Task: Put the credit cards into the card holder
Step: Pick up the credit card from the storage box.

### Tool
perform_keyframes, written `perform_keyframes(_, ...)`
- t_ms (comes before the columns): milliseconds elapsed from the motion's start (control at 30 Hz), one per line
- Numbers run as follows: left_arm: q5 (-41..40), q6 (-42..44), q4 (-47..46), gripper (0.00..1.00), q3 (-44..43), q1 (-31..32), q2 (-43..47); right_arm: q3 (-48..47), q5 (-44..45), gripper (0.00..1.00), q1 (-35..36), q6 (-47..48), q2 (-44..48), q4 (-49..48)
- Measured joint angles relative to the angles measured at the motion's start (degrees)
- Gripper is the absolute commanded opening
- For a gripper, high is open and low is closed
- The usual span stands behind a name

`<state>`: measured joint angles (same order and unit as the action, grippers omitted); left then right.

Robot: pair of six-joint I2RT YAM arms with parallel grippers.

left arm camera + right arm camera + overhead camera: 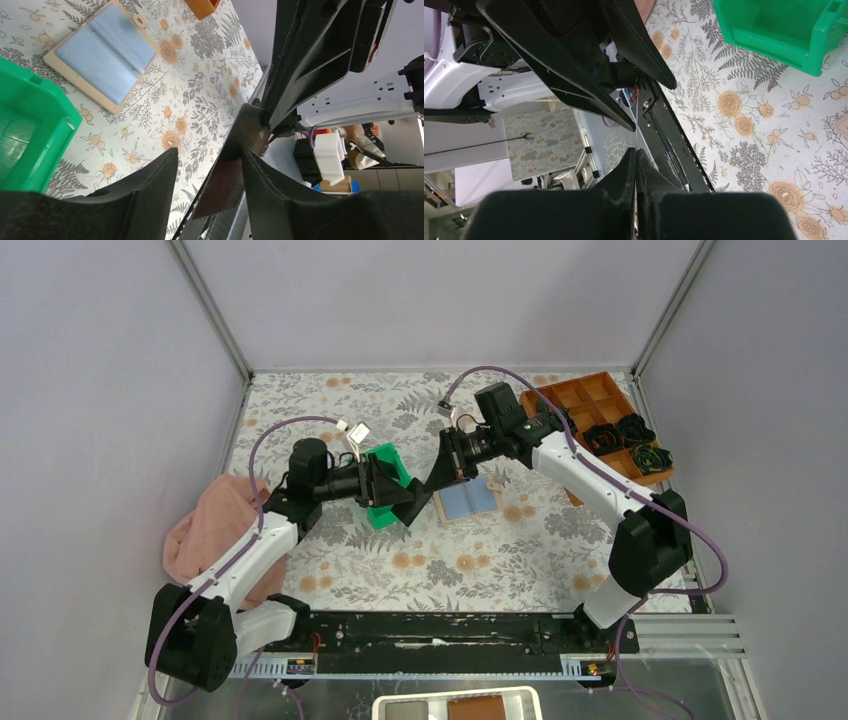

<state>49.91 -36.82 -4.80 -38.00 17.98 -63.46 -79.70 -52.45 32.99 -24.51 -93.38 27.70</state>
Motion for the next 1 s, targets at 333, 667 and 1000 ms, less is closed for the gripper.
perform_keyframes(333,2.64,-1.07,-2.62,0.31,0.0,0.0,-2.12,0.09,-2.38,0.0,-0.57,-1.14,-2.21,-1.7)
perform_keyframes(667,3.85,-1.77,-4.63,0.03,0.26,-0.02,-2.75,0.09,-3.32,0.0,-1.68,-1.49,-3.74,-1.81)
perform_keyframes(1000,3.23,-9.2,-14.75,0.0,4.63,0.0,-4.15,0.09,-3.52,0.36,-3.08,-2.36,-6.05,-3.26)
